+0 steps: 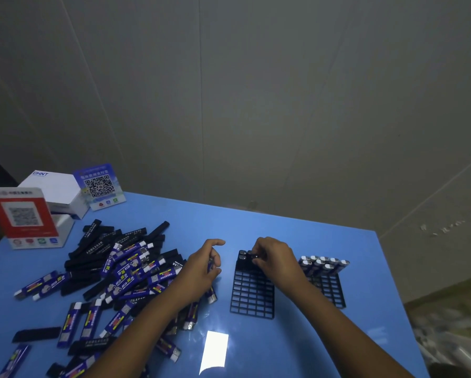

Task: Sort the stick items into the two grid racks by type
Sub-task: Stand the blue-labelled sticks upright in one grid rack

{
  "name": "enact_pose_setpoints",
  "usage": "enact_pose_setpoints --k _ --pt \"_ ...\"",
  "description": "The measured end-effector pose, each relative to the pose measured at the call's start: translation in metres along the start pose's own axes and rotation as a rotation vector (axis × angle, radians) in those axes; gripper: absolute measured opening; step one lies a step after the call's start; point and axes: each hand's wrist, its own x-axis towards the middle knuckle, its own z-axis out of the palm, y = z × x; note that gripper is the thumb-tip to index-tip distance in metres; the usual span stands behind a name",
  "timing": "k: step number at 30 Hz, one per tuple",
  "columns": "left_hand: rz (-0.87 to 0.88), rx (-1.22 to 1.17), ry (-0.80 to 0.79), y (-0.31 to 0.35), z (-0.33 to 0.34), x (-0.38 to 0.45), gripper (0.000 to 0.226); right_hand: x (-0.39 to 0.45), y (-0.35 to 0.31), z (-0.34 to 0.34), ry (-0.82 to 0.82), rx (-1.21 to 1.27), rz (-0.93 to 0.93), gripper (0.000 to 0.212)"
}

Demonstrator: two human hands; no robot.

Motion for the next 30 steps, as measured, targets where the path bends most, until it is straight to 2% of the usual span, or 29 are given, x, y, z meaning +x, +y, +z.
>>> enact_pose_setpoints --k 19,26,28,30 --pt "-0.016 -0.009 -0.012 0.006 0.000 0.003 0.058 0.003 -0.005 0.008 -0.067 -0.328 -0.174 0.006" --pt "-0.008 -0.006 -0.004 0.009 -0.002 -0.004 0.057 -0.003 -0.001 0.006 -0.007 -0.195 -0.136 0.009" --pt "0.001 -0.002 -0.008 0.011 0.000 -0.004 0.057 -0.007 -0.006 -0.001 0.024 -0.060 -0.102 0.006" --pt "0.016 -0.003 -0.012 0.016 0.005 -0.003 0.058 -0.013 -0.014 -0.010 0.045 0.193 -0.045 0.007"
